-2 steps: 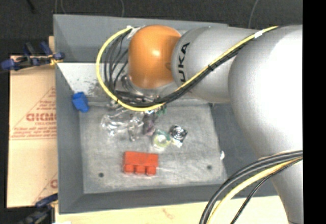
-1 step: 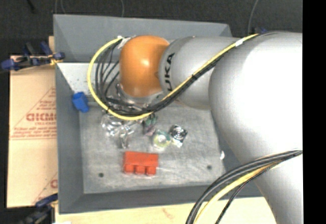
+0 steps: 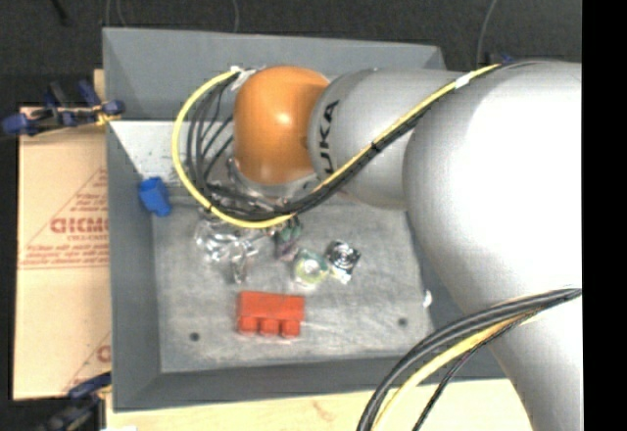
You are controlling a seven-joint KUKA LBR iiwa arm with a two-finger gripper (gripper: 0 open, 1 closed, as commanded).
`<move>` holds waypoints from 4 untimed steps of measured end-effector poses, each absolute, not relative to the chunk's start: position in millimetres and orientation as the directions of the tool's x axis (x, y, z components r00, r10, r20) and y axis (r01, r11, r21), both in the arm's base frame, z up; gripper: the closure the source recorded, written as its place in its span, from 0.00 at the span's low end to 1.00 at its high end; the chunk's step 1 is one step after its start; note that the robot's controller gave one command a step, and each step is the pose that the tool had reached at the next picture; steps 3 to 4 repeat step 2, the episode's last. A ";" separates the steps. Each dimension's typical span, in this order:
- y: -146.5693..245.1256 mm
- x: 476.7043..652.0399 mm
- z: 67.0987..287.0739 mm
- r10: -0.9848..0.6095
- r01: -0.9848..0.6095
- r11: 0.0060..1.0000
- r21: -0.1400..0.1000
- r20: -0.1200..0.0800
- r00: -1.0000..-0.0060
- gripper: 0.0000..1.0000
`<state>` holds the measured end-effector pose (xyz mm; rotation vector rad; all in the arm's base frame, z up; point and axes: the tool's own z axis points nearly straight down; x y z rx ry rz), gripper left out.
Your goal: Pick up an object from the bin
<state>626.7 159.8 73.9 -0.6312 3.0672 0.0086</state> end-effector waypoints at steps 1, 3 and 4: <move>160.4 629.4 77.8 -0.393 -0.394 0.919 0.003 -0.019 -0.919 1.00; 148.4 628.8 231.3 -0.400 -0.400 0.917 -0.003 -0.009 -0.917 1.00; 148.4 628.8 231.3 -0.400 -0.400 0.917 -0.003 -0.009 -0.917 1.00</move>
Offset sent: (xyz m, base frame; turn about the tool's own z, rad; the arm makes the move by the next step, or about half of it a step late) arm 0.0000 0.0000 0.0000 0.0000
